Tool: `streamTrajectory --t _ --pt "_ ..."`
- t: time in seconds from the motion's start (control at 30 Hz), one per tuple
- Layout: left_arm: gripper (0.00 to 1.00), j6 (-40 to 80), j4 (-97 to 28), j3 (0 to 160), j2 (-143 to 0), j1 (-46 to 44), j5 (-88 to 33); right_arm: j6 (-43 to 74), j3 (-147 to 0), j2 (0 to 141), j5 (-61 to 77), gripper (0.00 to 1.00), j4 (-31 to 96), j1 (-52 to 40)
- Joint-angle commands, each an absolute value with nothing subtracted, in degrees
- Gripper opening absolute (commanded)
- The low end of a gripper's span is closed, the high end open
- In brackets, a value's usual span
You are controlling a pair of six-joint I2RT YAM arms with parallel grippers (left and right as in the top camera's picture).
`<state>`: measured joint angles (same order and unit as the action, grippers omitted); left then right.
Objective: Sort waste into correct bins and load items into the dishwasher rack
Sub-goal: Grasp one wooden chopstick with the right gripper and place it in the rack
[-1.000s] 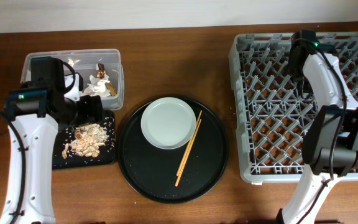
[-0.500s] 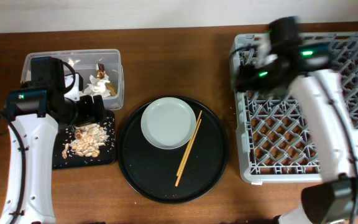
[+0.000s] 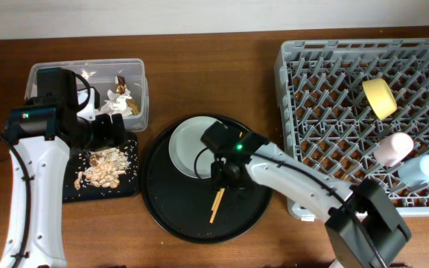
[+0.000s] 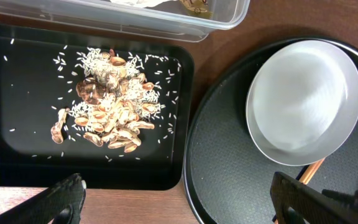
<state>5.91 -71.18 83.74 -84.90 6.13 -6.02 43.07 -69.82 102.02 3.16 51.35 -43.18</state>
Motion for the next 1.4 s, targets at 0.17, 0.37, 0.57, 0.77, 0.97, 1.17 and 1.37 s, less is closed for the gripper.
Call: streamTrajectory --t 0.17,0.37,0.57,0.77,0.97,1.17,1.37 --pt "0.95 6.44 -71.22 84.16 -84.27 6.28 -6.59 51.55 -68.07 106.89 -0.73 0.67 51.59 -46.17" --pt "0.95 6.44 -71.22 84.16 -84.27 6.28 -6.59 53.06 -68.03 109.54 -1.45 0.67 50.02 -46.11" --pt "0.95 6.44 -71.24 84.16 -84.27 6.28 -6.61 54.54 -68.03 109.62 -4.36 0.66 53.3 -46.11" --pt "0.95 6.44 -71.26 84.16 -84.27 6.28 -6.61 56.49 -68.03 109.65 -4.05 0.63 53.3 -46.13" --pt "0.95 6.44 -71.31 84.16 -84.27 6.28 -6.61 62.48 -66.32 109.69 -3.49 0.48 51.4 -46.11" --pt "0.95 6.44 -71.53 84.16 -84.27 6.28 -6.61 62.5 -65.78 109.69 -3.4 0.14 50.39 -46.11" --pt "0.95 6.44 -71.7 84.16 -84.27 6.28 -6.61 63.0 -65.82 109.45 -3.29 0.04 50.26 -45.87"
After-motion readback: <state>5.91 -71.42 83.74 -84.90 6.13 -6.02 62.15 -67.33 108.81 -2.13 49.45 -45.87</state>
